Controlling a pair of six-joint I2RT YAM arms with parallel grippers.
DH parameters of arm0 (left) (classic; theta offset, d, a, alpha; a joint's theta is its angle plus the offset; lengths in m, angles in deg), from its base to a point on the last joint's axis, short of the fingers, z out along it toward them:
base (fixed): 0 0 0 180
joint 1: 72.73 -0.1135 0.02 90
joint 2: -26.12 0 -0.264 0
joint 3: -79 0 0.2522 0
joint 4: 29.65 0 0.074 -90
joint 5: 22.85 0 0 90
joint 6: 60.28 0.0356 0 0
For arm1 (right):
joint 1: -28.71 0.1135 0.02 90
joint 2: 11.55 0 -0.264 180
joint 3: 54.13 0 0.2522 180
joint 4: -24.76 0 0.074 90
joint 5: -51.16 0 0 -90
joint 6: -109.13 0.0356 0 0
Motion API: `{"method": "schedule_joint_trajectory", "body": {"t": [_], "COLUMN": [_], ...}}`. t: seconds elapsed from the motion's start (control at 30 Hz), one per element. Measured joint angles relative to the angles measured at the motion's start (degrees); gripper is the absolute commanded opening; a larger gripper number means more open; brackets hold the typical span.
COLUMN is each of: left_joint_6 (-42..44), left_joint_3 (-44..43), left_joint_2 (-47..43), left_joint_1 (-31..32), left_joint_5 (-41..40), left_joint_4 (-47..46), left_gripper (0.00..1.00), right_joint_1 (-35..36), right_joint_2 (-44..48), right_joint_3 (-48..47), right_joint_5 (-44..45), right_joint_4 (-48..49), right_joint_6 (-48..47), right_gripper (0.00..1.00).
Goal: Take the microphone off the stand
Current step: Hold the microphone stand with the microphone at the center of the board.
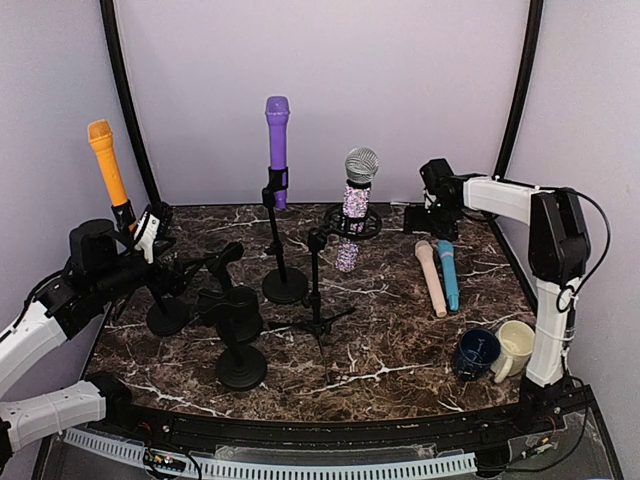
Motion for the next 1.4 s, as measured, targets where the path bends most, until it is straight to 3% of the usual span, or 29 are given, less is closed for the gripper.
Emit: {"method": "schedule_joint_trajectory", "body": {"t": [0.17,0.33,0.63,0.73,0.9,1.17,1.4], "left_joint_6": [-0.28,-0.66,-2.4,-2.67,-2.71,-4.81,-6.95], "left_joint_3": [-2.54,-10.71,-23.17,-26.08,-31.8,-35.1,-35.67], "left_joint_2": [0.74,3.85,7.17,9.01,14.8,22.69,30.03], "left_joint_1": [0.0,0.0,0.59,3.91,14.75,25.66,29.31], "left_joint_5": [-0.24,-0.37,3.93,3.72,1.31,-0.55,-0.57], "left_joint_4": [0.92,3.85,9.05,10.67,12.85,11.32,6.71], "left_gripper": [0.89,0.88,0.83,0.83,0.81,0.81,0.82], "right_joint_1": [0.0,0.0,0.02,0.11,1.2,4.68,6.47], "right_joint_2": [5.01,9.57,21.92,26.43,32.79,38.4,41.4], "right_joint_3": [1.36,3.8,15.54,20.68,28.13,38.21,44.35], "right_joint_5": [-1.09,-1.73,-5.84,-9.01,-13.84,-16.81,-19.76], "right_joint_4": [0.59,1.42,5.7,8.39,12.66,19.19,25.86], "right_joint_6": [0.22,0.24,1.29,1.44,1.49,2.97,6.23], "right_gripper": [0.98,0.98,0.99,0.98,0.98,0.98,0.98]}}
